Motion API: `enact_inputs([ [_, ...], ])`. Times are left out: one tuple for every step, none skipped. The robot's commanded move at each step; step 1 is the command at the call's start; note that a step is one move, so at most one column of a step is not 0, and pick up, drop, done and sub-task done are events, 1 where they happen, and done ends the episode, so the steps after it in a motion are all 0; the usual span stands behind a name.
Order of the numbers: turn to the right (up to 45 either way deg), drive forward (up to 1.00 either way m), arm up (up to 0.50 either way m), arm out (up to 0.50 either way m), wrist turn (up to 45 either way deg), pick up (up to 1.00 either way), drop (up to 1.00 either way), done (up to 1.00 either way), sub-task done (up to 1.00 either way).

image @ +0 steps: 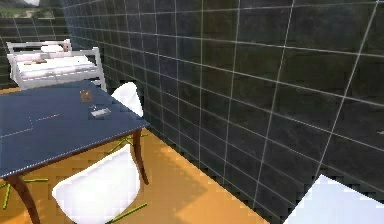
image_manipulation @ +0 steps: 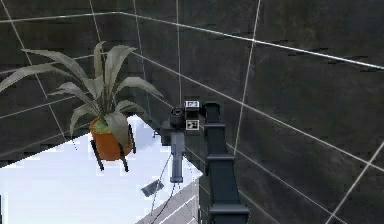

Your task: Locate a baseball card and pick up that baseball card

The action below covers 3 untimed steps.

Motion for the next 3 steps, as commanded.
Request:
enact_inputs([
  [0.0,0.00,0.00,0.00,45.0,0.00,0.00,0.00,0.00],
  [0.0,0.00,0.00,0.00,45.0,0.00,0.00,0.00,0.00],
  [0.0,0.00,0.00,0.00,36.0,0.00,0.00,0.00,0.00],
])
